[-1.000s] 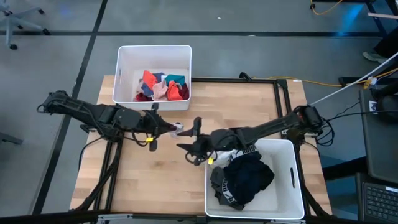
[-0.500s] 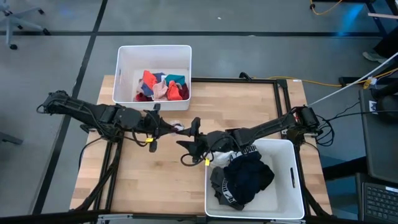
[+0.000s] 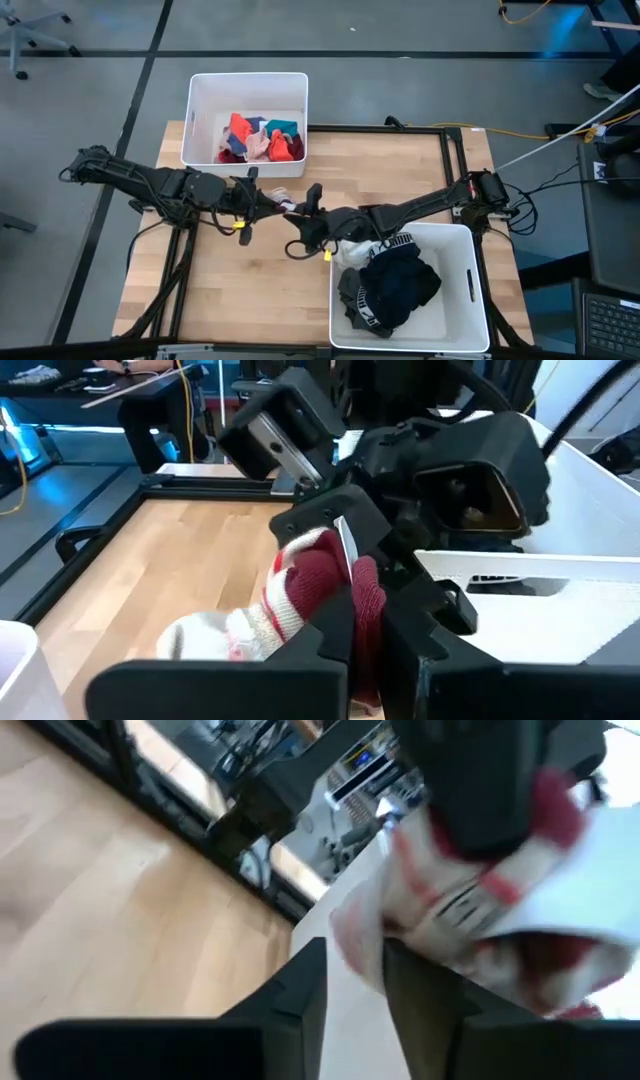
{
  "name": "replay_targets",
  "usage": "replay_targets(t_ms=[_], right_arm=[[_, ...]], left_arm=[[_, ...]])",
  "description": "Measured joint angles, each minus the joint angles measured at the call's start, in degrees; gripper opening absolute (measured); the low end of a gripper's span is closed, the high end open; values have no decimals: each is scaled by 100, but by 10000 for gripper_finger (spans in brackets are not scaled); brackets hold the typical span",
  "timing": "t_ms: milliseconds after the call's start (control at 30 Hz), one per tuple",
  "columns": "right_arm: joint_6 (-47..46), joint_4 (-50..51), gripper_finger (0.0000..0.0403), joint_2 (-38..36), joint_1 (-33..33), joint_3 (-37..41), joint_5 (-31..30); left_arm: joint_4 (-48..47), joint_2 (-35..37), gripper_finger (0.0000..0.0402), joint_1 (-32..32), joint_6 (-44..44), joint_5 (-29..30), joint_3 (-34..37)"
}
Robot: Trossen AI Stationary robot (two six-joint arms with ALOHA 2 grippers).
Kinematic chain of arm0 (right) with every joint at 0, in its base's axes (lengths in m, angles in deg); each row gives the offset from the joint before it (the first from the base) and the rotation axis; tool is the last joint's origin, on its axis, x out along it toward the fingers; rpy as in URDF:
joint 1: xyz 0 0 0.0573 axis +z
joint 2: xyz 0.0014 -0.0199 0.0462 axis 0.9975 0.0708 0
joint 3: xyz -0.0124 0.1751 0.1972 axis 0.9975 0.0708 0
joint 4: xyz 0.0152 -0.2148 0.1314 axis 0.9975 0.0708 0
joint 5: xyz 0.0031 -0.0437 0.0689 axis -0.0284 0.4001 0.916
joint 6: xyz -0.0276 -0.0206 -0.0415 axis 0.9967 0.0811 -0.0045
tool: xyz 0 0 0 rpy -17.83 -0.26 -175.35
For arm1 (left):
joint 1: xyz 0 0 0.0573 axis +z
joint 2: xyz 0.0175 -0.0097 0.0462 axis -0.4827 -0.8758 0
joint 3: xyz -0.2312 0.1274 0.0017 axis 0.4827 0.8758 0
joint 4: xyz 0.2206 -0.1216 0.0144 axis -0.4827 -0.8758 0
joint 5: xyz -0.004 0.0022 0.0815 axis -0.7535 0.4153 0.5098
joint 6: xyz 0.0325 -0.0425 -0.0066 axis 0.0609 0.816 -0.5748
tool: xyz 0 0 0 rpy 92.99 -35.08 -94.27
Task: Sort clothes
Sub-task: Put the white striped sock into the top white bin
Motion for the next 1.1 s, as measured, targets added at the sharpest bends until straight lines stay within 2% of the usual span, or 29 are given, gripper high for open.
replay_targets(t_ms=[167, 333, 633, 833, 1100], right_arm=[[-5, 83, 67, 0, -67, 2, 144], [-620, 721, 8, 0, -157, 2, 145], [-1119, 1096, 4, 31, -60, 0, 321], [-1569, 1465, 2, 71, -68, -15, 291], [-1705, 1591, 1, 117, -68, -12, 163]], left_arm=[[7, -72, 16, -7, 20, -6, 15], [336, -66, 10, -13, -56, -114, 22], [1117, 52, 9, -13, -458, -143, 26], [1376, 476, 6, -13, -691, -193, 26], [1446, 1050, 5, -50, -672, -188, 24]])
